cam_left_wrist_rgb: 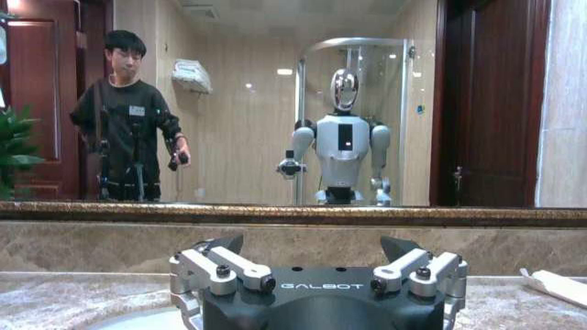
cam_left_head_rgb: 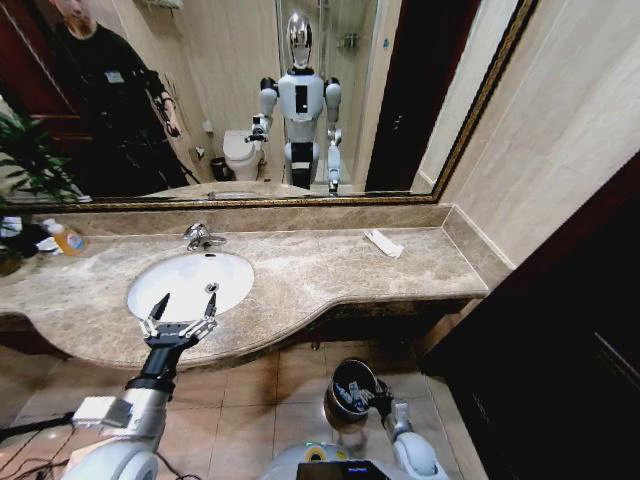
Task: Pick up the trash from the sink and place it in the trash bin.
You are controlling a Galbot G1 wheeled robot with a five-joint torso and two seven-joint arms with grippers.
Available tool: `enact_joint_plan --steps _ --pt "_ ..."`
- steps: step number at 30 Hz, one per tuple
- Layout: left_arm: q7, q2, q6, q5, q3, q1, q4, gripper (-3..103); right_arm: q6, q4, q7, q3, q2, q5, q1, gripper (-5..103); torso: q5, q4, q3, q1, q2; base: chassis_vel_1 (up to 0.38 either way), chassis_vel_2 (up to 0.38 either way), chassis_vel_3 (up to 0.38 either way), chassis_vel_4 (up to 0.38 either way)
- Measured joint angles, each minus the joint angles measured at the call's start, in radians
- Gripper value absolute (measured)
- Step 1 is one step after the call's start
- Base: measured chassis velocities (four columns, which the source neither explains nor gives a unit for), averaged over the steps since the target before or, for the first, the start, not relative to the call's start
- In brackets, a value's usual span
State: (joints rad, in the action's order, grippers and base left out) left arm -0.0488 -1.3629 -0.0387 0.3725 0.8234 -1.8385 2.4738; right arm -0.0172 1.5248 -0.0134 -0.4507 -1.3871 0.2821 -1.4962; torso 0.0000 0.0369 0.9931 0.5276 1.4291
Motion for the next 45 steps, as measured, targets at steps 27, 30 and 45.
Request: enact_joint_plan --steps 27,30,45 --pt "0.0 0.0 0.0 0.0 0.0 0.0 0.0 100 -0.235 0.56 0.085 -0.103 0.17 0.183 0.141 100 0.0001 0.0 0.0 0.0 0.0 0.0 0.0 0.0 0.0" --pt "0.0 0.0 0.0 0.0 0.0 0.0 0.0 100 -0.252 0.459 0.085 -0.074 0.223 0.227 0.26 100 0.0002 0.0 0.0 0.0 0.0 0.0 0.0 0.0 0.0" --pt "0.0 0.0 0.0 0.0 0.0 0.0 0.0 100 -0.273 -0.138 0.02 0.047 0.3 0.318 0.776 100 0.0 0.0 0.0 0.0 0.0 0.0 0.0 0.0 0.0"
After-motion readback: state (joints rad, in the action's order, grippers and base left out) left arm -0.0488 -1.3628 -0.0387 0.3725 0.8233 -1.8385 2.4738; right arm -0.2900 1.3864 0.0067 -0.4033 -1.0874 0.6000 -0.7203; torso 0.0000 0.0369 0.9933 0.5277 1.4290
